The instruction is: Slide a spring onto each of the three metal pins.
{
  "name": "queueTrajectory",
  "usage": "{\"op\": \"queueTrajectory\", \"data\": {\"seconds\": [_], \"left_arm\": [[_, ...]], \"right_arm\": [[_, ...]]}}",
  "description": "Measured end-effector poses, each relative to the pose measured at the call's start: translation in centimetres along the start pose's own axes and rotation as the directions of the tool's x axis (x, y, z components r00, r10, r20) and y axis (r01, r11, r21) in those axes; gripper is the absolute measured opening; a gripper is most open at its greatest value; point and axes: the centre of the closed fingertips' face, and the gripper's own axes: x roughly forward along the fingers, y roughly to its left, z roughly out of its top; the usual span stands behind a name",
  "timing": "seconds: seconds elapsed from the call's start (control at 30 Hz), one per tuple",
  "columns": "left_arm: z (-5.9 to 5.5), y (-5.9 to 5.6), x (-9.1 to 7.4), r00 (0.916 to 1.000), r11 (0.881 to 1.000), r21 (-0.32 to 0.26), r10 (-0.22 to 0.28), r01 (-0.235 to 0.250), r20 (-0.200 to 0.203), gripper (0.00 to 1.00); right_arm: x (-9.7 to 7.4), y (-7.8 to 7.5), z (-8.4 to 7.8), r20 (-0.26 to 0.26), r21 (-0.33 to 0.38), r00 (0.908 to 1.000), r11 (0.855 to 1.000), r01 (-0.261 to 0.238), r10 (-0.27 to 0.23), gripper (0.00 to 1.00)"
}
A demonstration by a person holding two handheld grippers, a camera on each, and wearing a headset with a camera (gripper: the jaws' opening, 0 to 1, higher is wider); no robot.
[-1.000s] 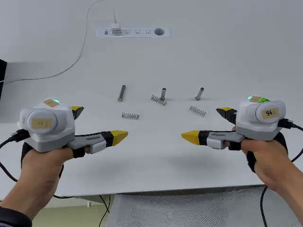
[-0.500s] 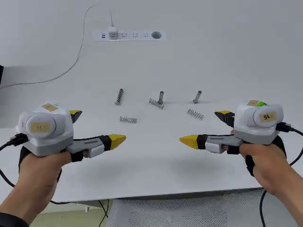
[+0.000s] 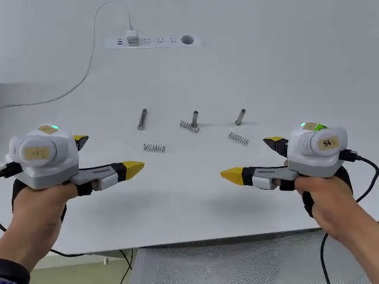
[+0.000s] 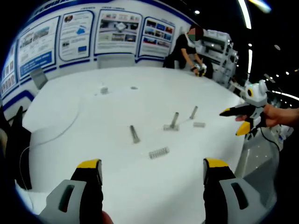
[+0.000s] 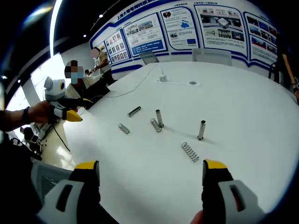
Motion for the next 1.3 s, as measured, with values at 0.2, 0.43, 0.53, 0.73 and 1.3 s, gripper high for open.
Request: {"op": "queueTrajectory", "data": {"seconds": [0.2,0.43,0.53,0.73,1.3], "left_arm": [[-0.1,0.6,0.7,1.0,1.0,-0.01,0.004,-0.004,-0.005,0.9],[0.4,1.0,1.7,1.0,1.0,-0.018,0.001,-0.001,0.0,0.9],[0.7,1.1,2.3,1.0,1.0,-0.015,-0.006,0.006,0.0,0.9],[0.9,1.2,3.2,0.9999,1.0,-0.016,-0.01,0.01,-0.006,0.89],[1.6,3.2,6.4,0.9998,1.0,-0.012,-0.001,0.001,-0.018,0.86]], "right_arm": [[-0.2,0.0,-0.2,0.0,0.007,1.0,1.0,0.003,-0.003,0.92],[-0.2,0.0,-0.4,-0.005,0.006,1.0,1.0,0.003,-0.003,0.92],[-0.3,-0.2,-0.6,-0.016,0.001,0.9999,1.0,0.006,-0.006,0.92],[-0.5,-0.5,-0.5,-0.005,0.017,0.9999,1.0,0.013,-0.013,0.92],[-0.4,-0.6,-1.1,-0.004,0.043,0.9999,0.999,0.016,-0.016,0.92]]}}
